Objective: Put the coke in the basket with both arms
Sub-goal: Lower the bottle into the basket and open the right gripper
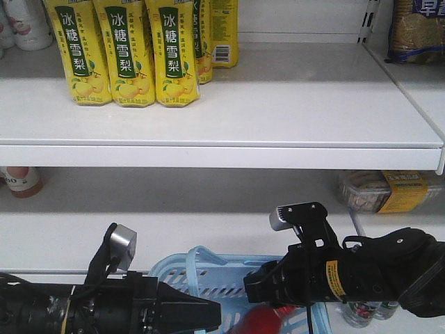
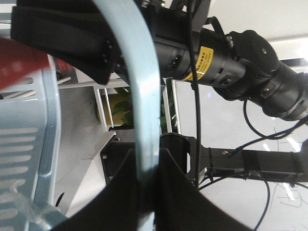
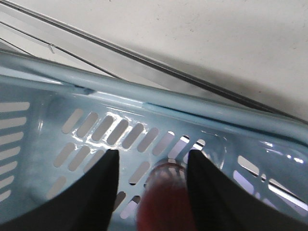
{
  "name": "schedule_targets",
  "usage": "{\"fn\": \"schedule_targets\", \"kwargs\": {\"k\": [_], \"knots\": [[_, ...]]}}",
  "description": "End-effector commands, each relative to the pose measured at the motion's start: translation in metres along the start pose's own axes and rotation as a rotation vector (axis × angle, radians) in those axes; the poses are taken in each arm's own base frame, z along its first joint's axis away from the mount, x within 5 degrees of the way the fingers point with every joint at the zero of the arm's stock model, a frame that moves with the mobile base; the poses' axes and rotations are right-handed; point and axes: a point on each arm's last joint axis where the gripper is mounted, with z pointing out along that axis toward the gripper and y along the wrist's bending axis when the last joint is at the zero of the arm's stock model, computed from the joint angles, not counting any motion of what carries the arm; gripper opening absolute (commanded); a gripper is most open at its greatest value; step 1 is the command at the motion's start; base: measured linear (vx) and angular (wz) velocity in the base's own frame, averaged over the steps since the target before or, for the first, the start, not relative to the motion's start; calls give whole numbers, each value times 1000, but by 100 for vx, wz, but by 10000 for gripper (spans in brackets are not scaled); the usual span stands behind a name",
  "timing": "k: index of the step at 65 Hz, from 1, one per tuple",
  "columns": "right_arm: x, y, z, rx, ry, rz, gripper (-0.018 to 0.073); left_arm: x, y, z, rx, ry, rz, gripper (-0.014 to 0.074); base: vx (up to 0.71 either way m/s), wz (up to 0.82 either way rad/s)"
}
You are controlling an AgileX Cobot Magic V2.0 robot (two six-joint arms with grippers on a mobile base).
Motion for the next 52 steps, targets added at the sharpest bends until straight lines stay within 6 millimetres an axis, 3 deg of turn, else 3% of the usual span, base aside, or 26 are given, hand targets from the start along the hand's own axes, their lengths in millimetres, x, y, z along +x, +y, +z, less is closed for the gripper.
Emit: {"fn": "schedule_targets", "kwargs": {"k": [1, 11, 28, 37, 52], "knots": [[-11, 8, -9, -22, -47, -37, 466, 5, -35, -5, 294, 62, 27, -8, 0, 0], [-14, 11, -17, -23, -80, -47, 540, 5, -35, -5, 294, 62, 27, -8, 0, 0], [-18, 27, -40, -103, -135, -70, 477, 5, -35, -5, 294, 62, 27, -8, 0, 0], [-19, 38, -58, -155, -181, -85, 347, 5, -35, -5, 294, 62, 27, -8, 0, 0], [-18, 60, -102, -236, -308, -171, -16, 5, -35, -5, 294, 62, 27, -7, 0, 0]]}}
